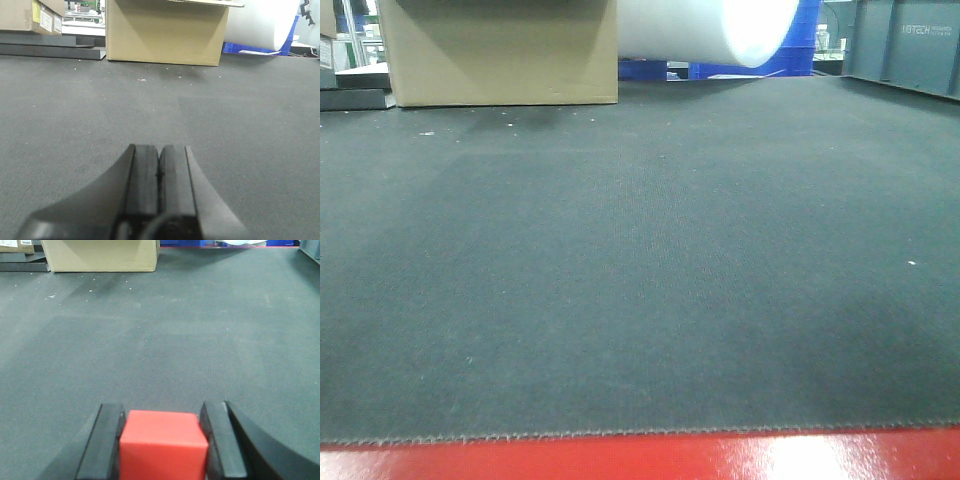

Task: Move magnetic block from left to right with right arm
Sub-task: 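Stop the base at the second table, cube held in right gripper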

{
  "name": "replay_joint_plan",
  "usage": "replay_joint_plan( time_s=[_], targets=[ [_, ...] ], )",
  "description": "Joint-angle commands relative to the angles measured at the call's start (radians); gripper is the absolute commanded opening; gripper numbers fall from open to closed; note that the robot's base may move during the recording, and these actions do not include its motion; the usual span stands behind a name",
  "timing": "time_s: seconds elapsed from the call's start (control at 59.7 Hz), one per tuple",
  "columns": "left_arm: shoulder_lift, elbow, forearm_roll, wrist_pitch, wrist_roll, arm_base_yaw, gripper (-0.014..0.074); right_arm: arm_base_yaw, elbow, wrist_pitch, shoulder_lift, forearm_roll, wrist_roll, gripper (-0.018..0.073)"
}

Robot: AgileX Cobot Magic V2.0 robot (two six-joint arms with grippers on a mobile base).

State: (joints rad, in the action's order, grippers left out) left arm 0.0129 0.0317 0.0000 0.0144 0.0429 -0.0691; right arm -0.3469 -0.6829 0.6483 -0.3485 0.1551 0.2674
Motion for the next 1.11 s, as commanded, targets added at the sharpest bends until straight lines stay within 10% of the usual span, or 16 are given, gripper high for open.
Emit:
replay_joint_plan(
  time_s=[0.0, 1.089],
  targets=[
    [0.014, 0.010, 0.000, -0.090, 0.004, -0.003, -0.0116, 0.003, -0.027, -0.085, -0.008, 0.013, -0.010, 0.0120],
    [0.014, 0.010, 0.000, -0.090, 0.004, -0.003, -0.0116, 0.001, -0.061, -0.134, -0.089, -0.077, -0.012, 0.0120]
  ],
)
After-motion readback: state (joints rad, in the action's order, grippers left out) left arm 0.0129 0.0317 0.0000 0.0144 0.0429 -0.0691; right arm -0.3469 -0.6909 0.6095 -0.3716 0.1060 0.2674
